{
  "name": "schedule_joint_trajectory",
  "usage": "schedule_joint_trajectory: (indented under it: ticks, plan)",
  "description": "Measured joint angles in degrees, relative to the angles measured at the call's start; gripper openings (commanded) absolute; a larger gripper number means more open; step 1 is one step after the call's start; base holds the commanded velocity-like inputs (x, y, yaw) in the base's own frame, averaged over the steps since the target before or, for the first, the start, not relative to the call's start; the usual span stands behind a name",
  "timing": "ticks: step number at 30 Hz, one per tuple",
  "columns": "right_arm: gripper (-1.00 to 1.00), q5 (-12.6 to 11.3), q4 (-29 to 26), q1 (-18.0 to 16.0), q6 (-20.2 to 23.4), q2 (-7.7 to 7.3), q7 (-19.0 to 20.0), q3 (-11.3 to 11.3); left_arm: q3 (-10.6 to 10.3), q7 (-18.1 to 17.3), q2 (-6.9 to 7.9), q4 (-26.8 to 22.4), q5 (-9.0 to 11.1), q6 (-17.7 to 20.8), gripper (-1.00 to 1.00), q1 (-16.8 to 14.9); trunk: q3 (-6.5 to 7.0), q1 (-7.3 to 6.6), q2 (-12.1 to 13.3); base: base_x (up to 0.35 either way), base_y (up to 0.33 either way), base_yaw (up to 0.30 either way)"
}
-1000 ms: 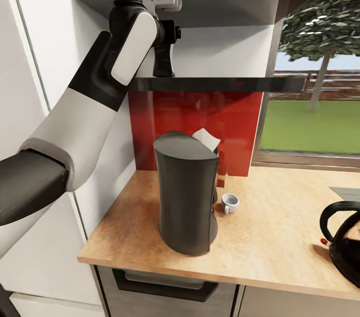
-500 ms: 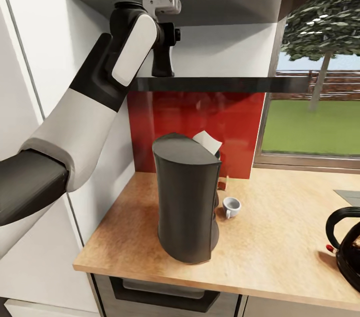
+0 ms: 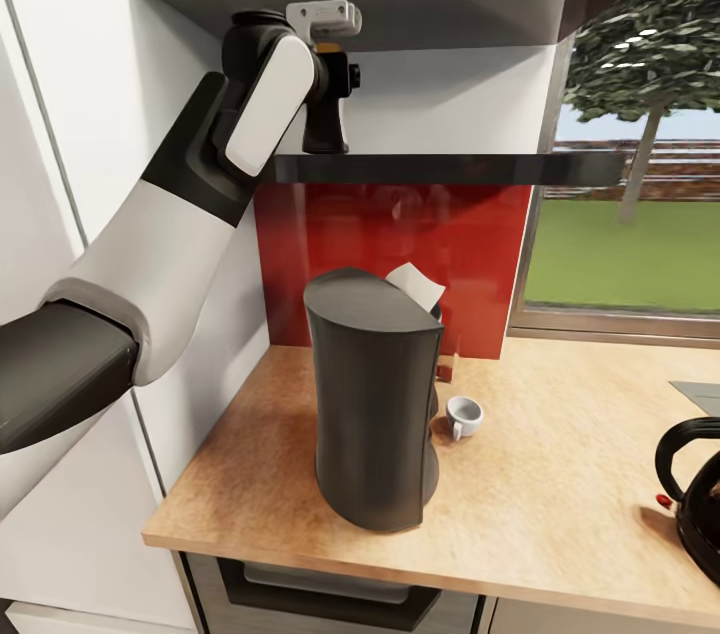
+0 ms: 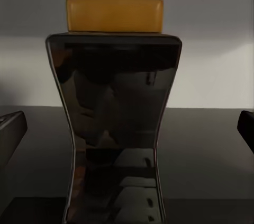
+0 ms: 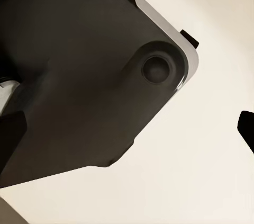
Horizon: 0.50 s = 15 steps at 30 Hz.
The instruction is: Set up a coffee station on the kitchen countertop: keep the coffee maker on the countertop, move the bottle of coffee from the kitchen shelf to the counter next to the coffee maker, place a paper coffee filter on top of the coffee maker, put the saucer next to the coffee maker with the coffee cup on the saucer, and place the electric kettle next to the coffee maker.
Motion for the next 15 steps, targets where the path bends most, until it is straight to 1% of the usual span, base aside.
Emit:
schedule_joint_trajectory:
  ticks: [5,10,15]
  plan:
    - [1.0,0.0,-0.02,0.0,0.0,0.0,0.0,0.0,0.0,-0.03,0.0,0.49,0.0,-0.05,1.0,0.04,0.0,0.0,0.0,0.06,0.0,0.0]
    - [1.0,0.0,-0.02,0.0,0.0,0.0,0.0,0.0,0.0,-0.07,0.0,1.09,0.0,-1.49,1.0,0.08,0.0,0.0,0.0,0.071,0.0,0.0]
    - [1.0,0.0,-0.03,0.0,0.0,0.0,0.0,0.0,0.0,-0.1,0.0,1.24,-0.02,-2.02,1.0,0.09,0.0,0.0,0.0,0.033,0.0,0.0]
